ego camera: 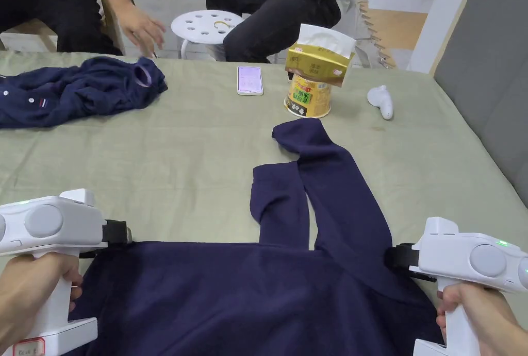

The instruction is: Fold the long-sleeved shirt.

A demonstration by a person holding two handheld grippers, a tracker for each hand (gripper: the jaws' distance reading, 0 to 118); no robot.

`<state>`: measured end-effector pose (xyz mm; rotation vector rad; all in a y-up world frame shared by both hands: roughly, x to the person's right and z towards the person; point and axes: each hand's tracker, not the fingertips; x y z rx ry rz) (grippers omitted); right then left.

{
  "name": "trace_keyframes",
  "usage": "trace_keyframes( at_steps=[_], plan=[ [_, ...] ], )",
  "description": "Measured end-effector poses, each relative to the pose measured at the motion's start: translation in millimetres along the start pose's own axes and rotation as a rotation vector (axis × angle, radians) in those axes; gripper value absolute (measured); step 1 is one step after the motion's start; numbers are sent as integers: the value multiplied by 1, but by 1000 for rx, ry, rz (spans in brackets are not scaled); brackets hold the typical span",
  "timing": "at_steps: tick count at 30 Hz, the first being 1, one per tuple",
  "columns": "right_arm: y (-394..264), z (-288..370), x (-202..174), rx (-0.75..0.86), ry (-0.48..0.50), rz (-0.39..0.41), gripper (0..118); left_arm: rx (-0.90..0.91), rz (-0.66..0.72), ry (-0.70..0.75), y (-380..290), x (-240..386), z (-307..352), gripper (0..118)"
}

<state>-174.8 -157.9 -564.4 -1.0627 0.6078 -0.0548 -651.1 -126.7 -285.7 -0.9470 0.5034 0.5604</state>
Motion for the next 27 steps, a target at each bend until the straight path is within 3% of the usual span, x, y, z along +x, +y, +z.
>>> trace_keyframes(
  at_steps=[2, 8, 11, 13, 17, 27],
  plan=[
    [-1, 1, -2, 2, -3, -6, 0, -2, -48, -6, -5, 5, -2, 25],
    [-8, 3, -4, 30, -21, -20, 1, 13, -9, -17, -8, -3, 4, 28],
    [-11, 4, -18, 66, -85, 27, 0, -7, 35, -8, -3, 2, 9, 19],
    [-13, 14, -27, 99, -113, 74, 0, 27, -36, 10, -4, 2, 17, 16],
    [-6, 58, -36, 246, -15, 71, 0, 147, -186, 8, -13, 17, 63, 15],
    [33, 220, -97, 521, 93, 260, 0, 509, -169, -71, 0, 11, 254, 15]
  ],
)
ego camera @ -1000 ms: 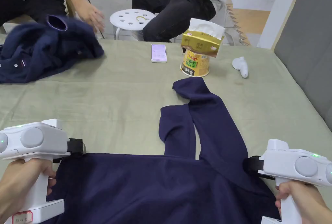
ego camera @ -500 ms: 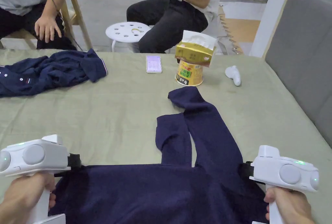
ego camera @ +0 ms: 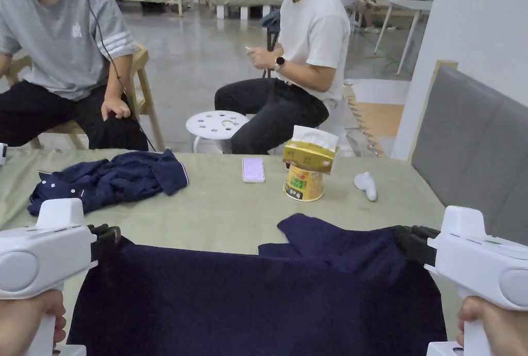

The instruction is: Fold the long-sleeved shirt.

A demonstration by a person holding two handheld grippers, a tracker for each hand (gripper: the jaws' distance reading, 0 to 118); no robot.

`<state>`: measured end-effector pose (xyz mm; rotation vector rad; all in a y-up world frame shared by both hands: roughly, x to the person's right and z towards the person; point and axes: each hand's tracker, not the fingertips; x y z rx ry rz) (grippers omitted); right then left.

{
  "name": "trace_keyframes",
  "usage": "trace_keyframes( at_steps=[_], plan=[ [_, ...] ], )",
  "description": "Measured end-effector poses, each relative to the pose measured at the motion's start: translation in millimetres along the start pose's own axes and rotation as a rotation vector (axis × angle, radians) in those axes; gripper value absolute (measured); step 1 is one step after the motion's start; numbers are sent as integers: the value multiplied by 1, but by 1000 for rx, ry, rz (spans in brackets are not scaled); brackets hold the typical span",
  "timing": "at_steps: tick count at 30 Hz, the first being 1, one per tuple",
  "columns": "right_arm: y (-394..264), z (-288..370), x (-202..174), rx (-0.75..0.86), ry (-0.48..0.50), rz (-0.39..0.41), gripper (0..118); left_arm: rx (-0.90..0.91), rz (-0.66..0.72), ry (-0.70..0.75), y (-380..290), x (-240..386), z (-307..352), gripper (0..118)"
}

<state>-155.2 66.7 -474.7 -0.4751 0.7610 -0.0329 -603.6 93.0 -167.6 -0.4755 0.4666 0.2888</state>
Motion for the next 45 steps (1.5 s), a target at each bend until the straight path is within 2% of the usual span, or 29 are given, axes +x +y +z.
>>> trace_keyframes(
  at_steps=[6, 8, 14, 16, 18, 22, 28, 39, 42, 45],
  plan=[
    [97, 80, -47, 150, 57, 122, 0, 230, -54, 35, 69, 6, 98, 15],
    [138, 103, -63, 176, 49, 222, 0, 286, -63, 24, 96, 7, 132, 15],
    [253, 188, -106, 355, 98, 232, 0, 466, -81, 42, 178, 20, 216, 15],
    [286, 210, -117, 397, 93, 235, 0, 514, -87, 46, 207, 26, 235, 15],
    [330, 224, -130, 414, 50, 283, 0, 534, -89, 55, 243, 34, 247, 15],
    [390, 238, -144, 445, 32, 232, 0, 570, -105, 88, 293, 50, 254, 15],
    [446, 240, -151, 455, -24, 235, 0, 603, -79, 102, 351, 58, 251, 15],
    [512, 163, -150, 479, -61, 265, 0, 600, -79, 161, 434, 67, 190, 15],
    [533, 146, -156, 522, -80, 280, 0, 618, -70, 183, 461, 70, 177, 15],
    [552, 140, -161, 588, -91, 262, 0, 669, -94, 212, 484, 75, 170, 15]
  ],
)
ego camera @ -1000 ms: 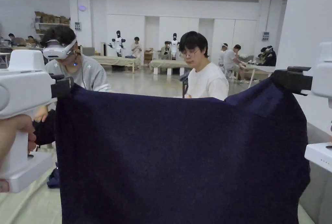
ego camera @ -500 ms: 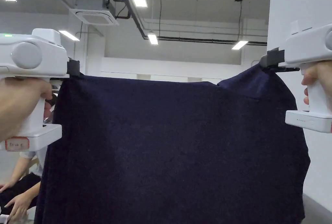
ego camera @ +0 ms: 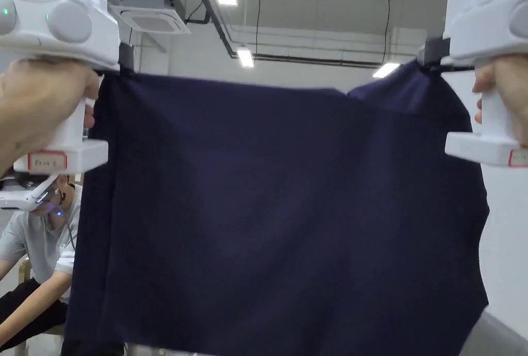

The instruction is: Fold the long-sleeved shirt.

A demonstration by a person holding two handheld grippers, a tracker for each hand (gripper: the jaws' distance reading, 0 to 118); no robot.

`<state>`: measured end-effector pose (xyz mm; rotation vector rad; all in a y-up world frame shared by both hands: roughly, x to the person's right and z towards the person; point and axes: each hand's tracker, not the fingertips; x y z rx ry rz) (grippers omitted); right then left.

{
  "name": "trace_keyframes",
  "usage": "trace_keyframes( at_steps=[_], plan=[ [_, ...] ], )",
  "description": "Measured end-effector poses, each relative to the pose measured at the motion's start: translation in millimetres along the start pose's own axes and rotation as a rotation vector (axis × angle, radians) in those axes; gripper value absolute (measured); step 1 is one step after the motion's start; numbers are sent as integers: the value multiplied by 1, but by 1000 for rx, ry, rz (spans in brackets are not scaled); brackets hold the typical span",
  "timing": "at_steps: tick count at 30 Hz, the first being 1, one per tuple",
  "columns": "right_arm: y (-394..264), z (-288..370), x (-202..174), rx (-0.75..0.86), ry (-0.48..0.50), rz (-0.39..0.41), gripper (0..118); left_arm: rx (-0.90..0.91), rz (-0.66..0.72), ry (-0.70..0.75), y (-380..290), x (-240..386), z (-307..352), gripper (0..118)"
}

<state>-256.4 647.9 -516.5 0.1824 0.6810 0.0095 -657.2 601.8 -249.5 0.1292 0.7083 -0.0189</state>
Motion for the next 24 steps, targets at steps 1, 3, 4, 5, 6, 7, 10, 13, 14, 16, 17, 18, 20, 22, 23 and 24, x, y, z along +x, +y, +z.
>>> trace_keyframes(
  at_steps=[1, 3, 4, 5, 6, 7, 10, 13, 14, 16, 17, 18, 20, 22, 23, 24],
  plan=[
    [4, -3, 0, 32, -3, -23, 0, 1, 2, 7, 6, 1, -5, 15],
    [14, -7, -2, 83, -3, -47, 0, 37, 38, 6, 13, -1, -8, 15],
    [16, -7, -4, 102, -19, -25, 0, 50, 38, 8, 16, -2, -8, 15],
    [17, -6, -6, 119, -25, -18, 0, 57, 34, 9, 15, -2, -7, 15],
    [15, -6, -6, 130, -1, -22, 0, 52, 23, 14, 14, -2, -7, 15],
    [9, -5, -7, 139, 8, -15, 0, 58, 9, 25, 8, -2, -5, 15],
    [-26, -5, -4, 106, 50, -27, 0, 30, -7, 11, -23, -4, -1, 15],
    [-80, -6, 0, 6, 61, -10, 0, -50, -11, -23, -71, -7, 4, 15],
    [-97, -5, 2, -22, 65, -16, 0, -80, -14, -30, -87, -7, 6, 15],
    [-143, -1, 6, -83, 84, -48, 0, -138, -4, -51, -128, -10, 9, 15],
    [-162, 2, 8, -117, 89, -49, 0, -179, -19, -55, -145, -10, 11, 15],
    [-183, 5, 8, -153, 83, -48, 0, -205, -14, -66, -168, -10, 15, 15],
    [-223, 13, 8, -226, 84, -26, 0, -281, -35, -77, -208, -13, 16, 15],
    [-263, 27, 7, -284, 98, -42, 0, -322, -24, -85, -250, -12, 30, 15],
    [-279, 33, 7, -303, 90, -45, 0, -330, 6, -99, -268, -13, 37, 15],
    [-297, 42, 8, -328, 93, -71, 0, -351, 37, -91, -284, -13, 45, 15]
  ],
)
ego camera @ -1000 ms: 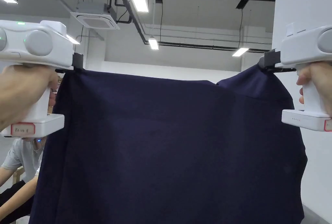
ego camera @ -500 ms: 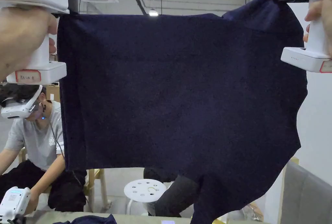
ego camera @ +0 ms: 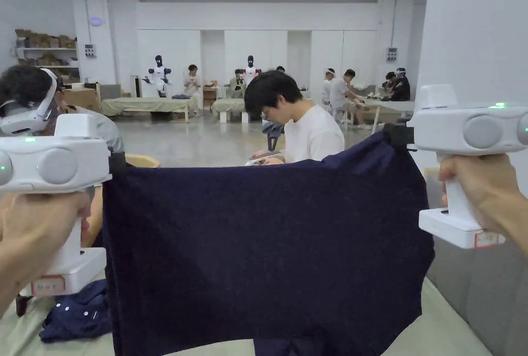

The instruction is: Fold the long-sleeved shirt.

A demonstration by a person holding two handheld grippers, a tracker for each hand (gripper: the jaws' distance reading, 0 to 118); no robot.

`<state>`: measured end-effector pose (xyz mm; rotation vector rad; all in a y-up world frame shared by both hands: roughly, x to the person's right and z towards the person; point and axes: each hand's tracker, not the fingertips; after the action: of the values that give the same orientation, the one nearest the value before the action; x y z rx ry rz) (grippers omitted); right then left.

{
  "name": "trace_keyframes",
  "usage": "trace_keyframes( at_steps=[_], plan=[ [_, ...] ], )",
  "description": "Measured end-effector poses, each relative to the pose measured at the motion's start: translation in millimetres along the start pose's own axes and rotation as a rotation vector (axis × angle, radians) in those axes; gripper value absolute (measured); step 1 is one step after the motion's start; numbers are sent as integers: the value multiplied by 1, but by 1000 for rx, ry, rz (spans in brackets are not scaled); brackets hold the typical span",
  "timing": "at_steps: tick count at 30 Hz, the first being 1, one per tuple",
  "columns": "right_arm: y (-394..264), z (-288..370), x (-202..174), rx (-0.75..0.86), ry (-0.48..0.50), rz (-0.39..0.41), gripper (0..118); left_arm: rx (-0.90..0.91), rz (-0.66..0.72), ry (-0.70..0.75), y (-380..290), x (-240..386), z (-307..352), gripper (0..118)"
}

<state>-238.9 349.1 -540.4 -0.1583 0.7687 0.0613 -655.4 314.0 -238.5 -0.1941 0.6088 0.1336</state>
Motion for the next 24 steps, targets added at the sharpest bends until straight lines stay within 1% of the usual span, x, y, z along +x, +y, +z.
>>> trace_keyframes(
  at_steps=[1, 4, 5, 6, 7, 8, 9, 10, 12, 13, 14, 15, 16, 18, 19, 20, 21, 22, 23, 24],
  plan=[
    [-17, 5, 0, -29, -5, 3, 0, -38, -23, -1, -19, 1, 1, 15],
    [-62, 26, 4, -77, 0, 4, 0, -83, -29, -26, -67, -2, 19, 15],
    [-75, 35, 5, -80, 11, 1, 0, -91, 4, -38, -81, -5, 25, 15],
    [-88, 44, 5, -92, 19, 10, 0, -117, -2, -46, -93, -6, 32, 15],
    [-102, 56, 6, -111, 31, 2, 0, -110, 12, -49, -109, -8, 45, 15],
    [-115, 67, 6, -110, 43, -1, 0, -105, 52, -68, -121, -11, 54, 15],
    [-131, 79, 5, -130, 47, 11, 0, -110, 35, -69, -136, -12, 64, 15],
    [-148, 94, 4, -144, 57, -13, 0, -90, 53, -67, -152, -14, 79, 15],
    [-184, 122, 2, -182, 87, -8, 0, -101, 45, -116, -186, -13, 114, 15],
    [-204, 138, 2, -177, 86, -20, 0, -96, 59, -116, -205, -16, 129, 15],
    [-224, 151, 2, -207, 121, -31, 0, -110, 56, -123, -222, -17, 143, 15],
    [-242, 166, 1, -248, 143, -26, 0, -151, 39, -154, -239, -20, 160, 15],
    [-266, 185, -3, -276, 147, -13, 0, -157, 53, -165, -256, -24, 176, 15],
    [-306, 210, -3, -366, 188, -7, 0, -251, 28, -201, -288, -29, 203, 15],
    [-329, 226, -6, -396, 168, -14, 0, -282, 27, -218, -305, -33, 217, 15],
    [-348, 236, -6, -447, 181, -29, 0, -330, 9, -241, -319, -36, 226, 15],
    [-370, 248, -6, -505, 199, -40, 0, -389, -40, -258, -335, -38, 238, 15],
    [-396, 256, -3, -539, 174, -75, 0, -437, -85, -243, -353, -39, 248, 15],
    [-414, 264, -3, -582, 199, -119, 0, -484, -61, -234, -368, -40, 255, 15],
    [-432, 270, -4, -644, 227, -141, 0, -579, -50, -262, -383, -44, 256, 15]
  ],
)
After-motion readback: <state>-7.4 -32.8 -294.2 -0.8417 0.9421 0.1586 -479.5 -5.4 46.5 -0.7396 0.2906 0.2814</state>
